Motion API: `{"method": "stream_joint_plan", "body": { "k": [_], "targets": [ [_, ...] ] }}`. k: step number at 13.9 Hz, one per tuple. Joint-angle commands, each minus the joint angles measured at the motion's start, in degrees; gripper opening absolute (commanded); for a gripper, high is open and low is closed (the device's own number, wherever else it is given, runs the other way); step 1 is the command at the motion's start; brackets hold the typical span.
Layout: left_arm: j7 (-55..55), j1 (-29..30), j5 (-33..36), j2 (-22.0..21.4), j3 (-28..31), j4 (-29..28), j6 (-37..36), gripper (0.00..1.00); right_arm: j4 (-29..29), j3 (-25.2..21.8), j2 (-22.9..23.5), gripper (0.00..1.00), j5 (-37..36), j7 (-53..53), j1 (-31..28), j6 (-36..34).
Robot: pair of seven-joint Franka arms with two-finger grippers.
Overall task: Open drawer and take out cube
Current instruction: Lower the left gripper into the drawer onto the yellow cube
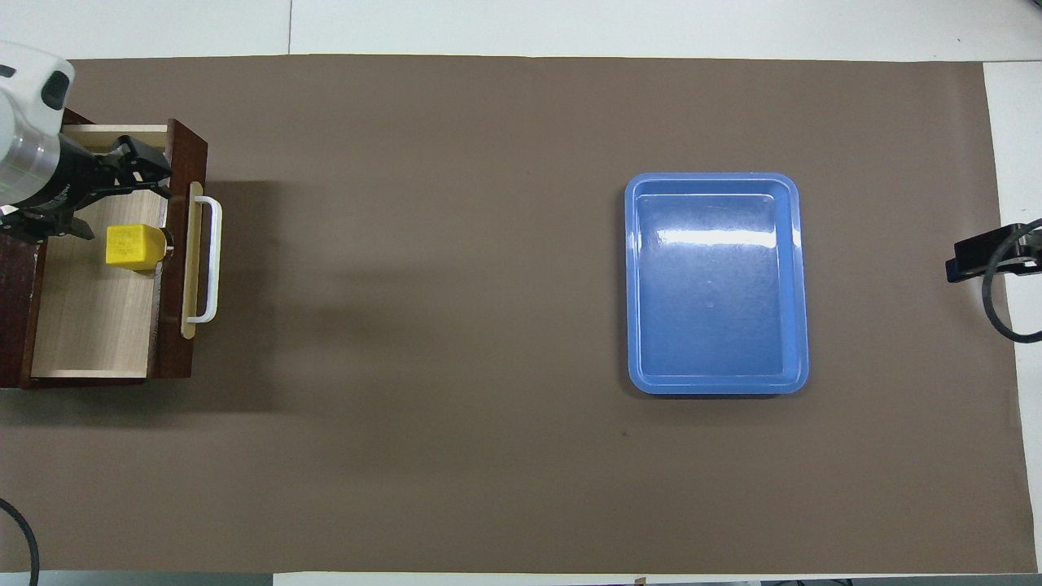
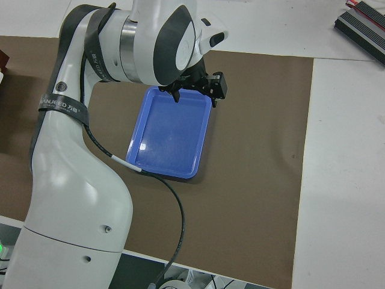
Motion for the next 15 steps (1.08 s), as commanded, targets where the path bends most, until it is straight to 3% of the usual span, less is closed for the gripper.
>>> {"method": "stream_joint_plan", "body": {
  "k": [1, 9, 15],
  "targets": [
    [-14.77, 3.20, -1.38, -0.09, -0.28, -0.13, 1.31, 1.00, -2.14, 0.19, -1.55, 1.00, 0.08, -0.75, -0.44, 1.80],
    [-44.35, 6.81, -1.56, 0.43, -0.28, -4.08, 5.79, 1.00, -3.11, 0.28, -1.99, 1.00, 0.08, -0.93, -0.26, 2.69],
    [-48.32, 7.60, -2.00, 0.43, -0.28, -8.65, 9.13, 1.00, -3.63, 0.28, -2.17, 1.00, 0.08, -0.93, -0.26, 2.77]
  ]
}}
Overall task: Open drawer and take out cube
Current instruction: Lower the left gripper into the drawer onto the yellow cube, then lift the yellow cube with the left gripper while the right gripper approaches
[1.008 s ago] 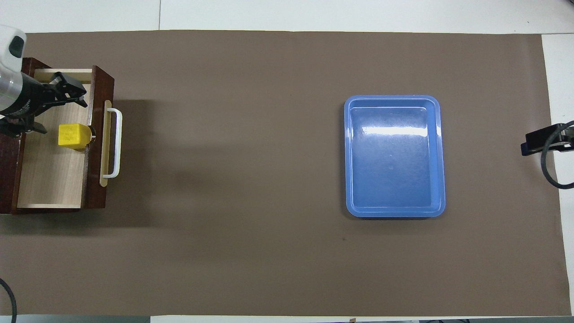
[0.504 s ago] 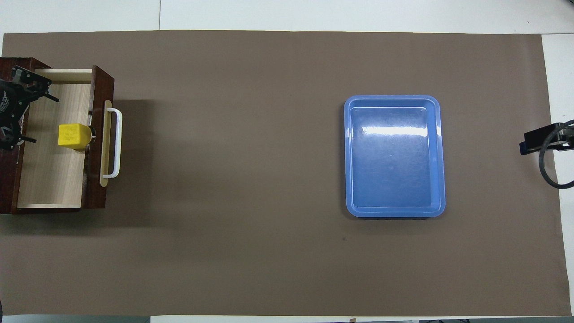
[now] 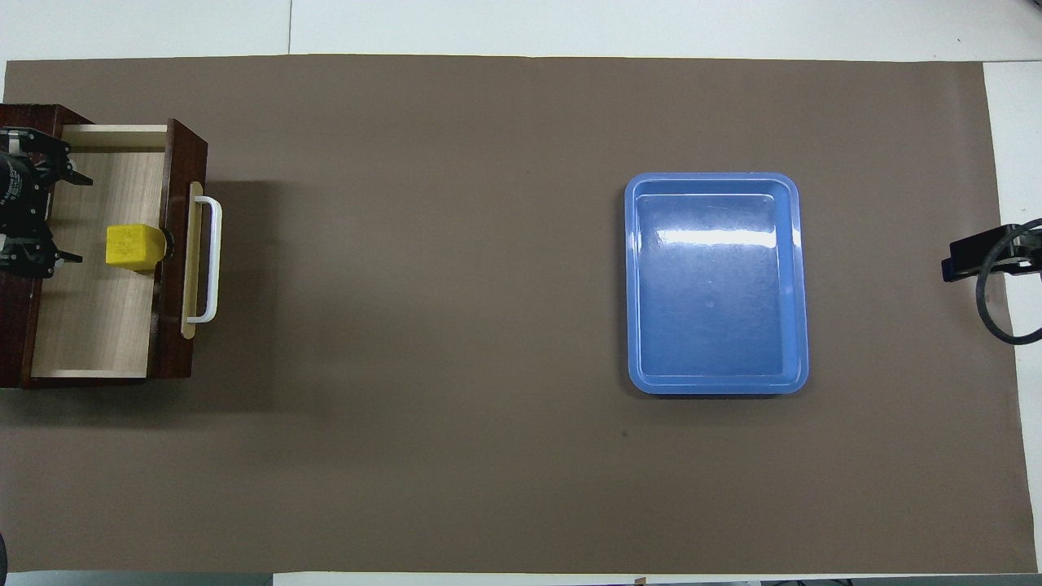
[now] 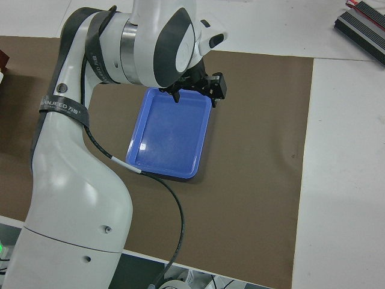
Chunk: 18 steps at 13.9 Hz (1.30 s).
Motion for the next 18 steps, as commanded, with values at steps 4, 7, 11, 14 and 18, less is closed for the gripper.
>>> {"method": "stream_joint_plan", "body": {
  "k": [4, 7, 11, 14, 18],
  "targets": [
    [-4.17, 0.39, -1.13, -1.01, -0.37, -4.71, 3.37, 1.00, -3.20, 0.15, -2.12, 1.00, 0.08, -0.84, 0.00, 1.77],
    [-4.52, 0.39, -1.13, -1.46, -0.37, -6.64, 4.94, 1.00, -3.55, 0.15, -2.20, 1.00, 0.08, -0.93, 0.00, 1.77],
    [-4.70, 0.30, -1.13, -1.89, -0.37, -8.58, 6.62, 1.00, -4.69, 0.15, -2.64, 1.00, 0.08, -0.93, 0.00, 3.52],
    [-4.52, 0.30, -1.13, -1.90, -0.46, -8.58, 6.27, 0.94, -6.10, 0.15, -3.35, 1.00, 0.08, -0.67, 0.08, 4.23],
    [-4.35, 0.04, -1.13, -1.81, -0.46, -8.14, 6.01, 0.58, -8.47, 0.24, -3.52, 1.00, 0.26, 3.80, 0.17, 6.15]
  ]
}}
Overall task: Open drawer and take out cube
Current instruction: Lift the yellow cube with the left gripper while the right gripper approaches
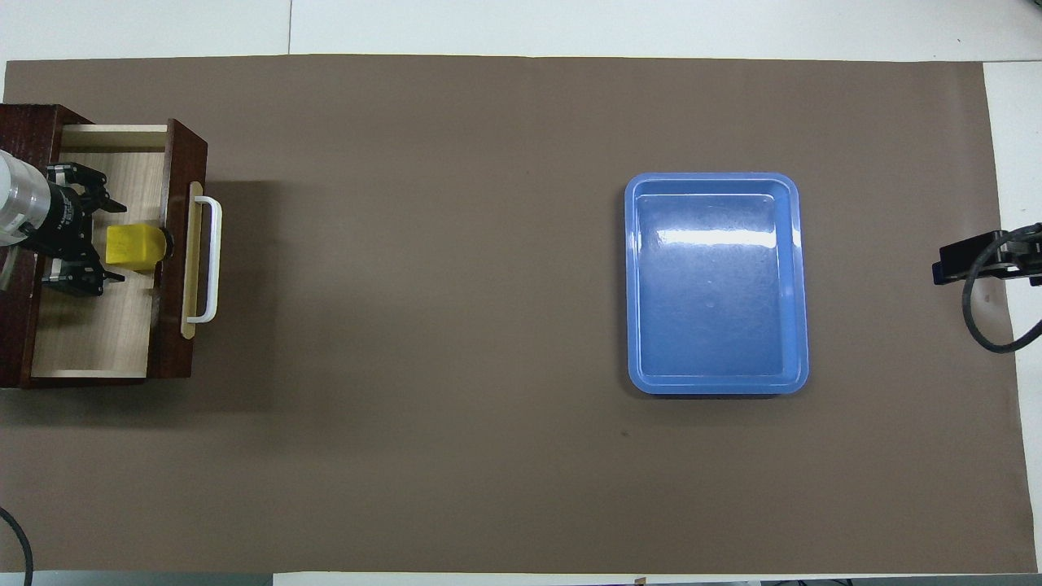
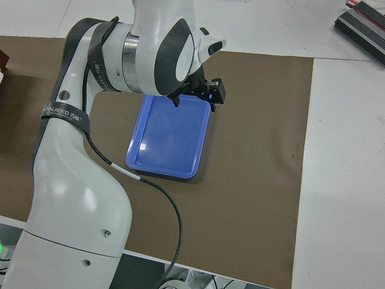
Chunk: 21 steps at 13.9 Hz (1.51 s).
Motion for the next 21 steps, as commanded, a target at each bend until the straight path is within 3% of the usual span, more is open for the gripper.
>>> {"method": "stream_joint_plan", "body": {
  "k": [1, 2, 3, 4, 6, 10, 13, 17, 21],
  "targets": [
    [-0.16, -0.31, -1.04, -1.55, -0.18, -1.66, 0.81, 0.49, -5.58, 0.32, -2.52, 1.00, 0.34, 4.49, 0.14, 3.97],
    [-0.33, -0.40, -1.04, -1.55, -0.18, -1.66, 0.90, 0.39, -7.16, 0.49, -3.13, 1.00, 1.13, 7.20, 0.23, 4.85],
    [-0.42, -0.23, -1.13, -1.55, -0.18, -1.66, 0.72, 0.12, -8.66, 0.50, -3.57, 1.00, 3.14, 10.36, 1.02, 5.90],
    [-0.07, -0.31, -1.13, -1.55, -0.18, -1.57, 0.55, 0.00, -9.89, 0.50, -3.75, 1.00, 4.20, 13.70, 1.55, 6.87],
    [0.10, -0.40, -1.13, -1.20, -0.27, 0.78, -0.50, 0.00, -10.78, 0.58, -2.53, 1.00, 6.40, 23.27, 4.52, 8.81],
    [0.19, -0.93, -1.13, 2.04, -0.62, 13.95, -12.69, 0.00, -11.31, 0.58, 2.74, 1.00, 12.37, 46.73, 13.39, 16.17],
    [-1.38, -5.92, -4.20, 3.37, -0.45, 20.82, -19.57, 0.00, -11.22, 0.58, 6.08, 1.00, 20.79, 60.09, 17.88, 22.85],
    [-11.03, -12.77, -4.64, 3.37, -0.62, 21.98, -19.50, 0.00, -11.22, 0.58, 10.83, 1.00, 33.19, 75.32, 26.05, 33.49],
    [-20.26, -21.65, -3.77, 3.46, -0.54, 21.37, -17.82, 0.00, -11.05, 0.58, 13.02, 1.00, 45.33, 77.46, 29.66, 37.64]
  ]
}}
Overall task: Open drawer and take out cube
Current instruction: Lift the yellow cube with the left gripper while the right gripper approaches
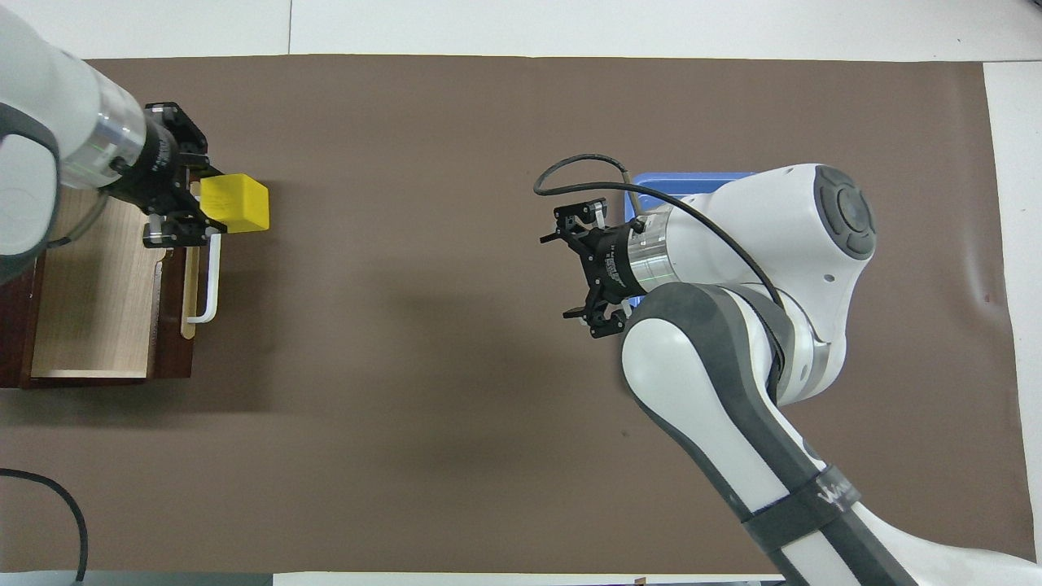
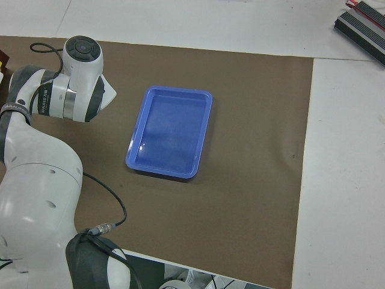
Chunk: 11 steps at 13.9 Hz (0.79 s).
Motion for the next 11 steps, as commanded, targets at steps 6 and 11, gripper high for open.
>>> {"method": "stream_joint_plan", "body": {
  "k": [6, 11],
  "targets": [
    [-12.87, -9.49, 1.28, 1.37, 0.87, -0.57, 3.05, 0.00, 10.52, -0.36, 11.59, 1.00, 6.83, 9.15, 5.00, 0.86],
    [-14.53, -9.75, 1.63, 1.29, 0.87, -2.15, 4.19, 0.00, 24.15, -0.27, 20.83, 1.00, 8.31, 16.19, 5.36, 0.86]
  ]
}}
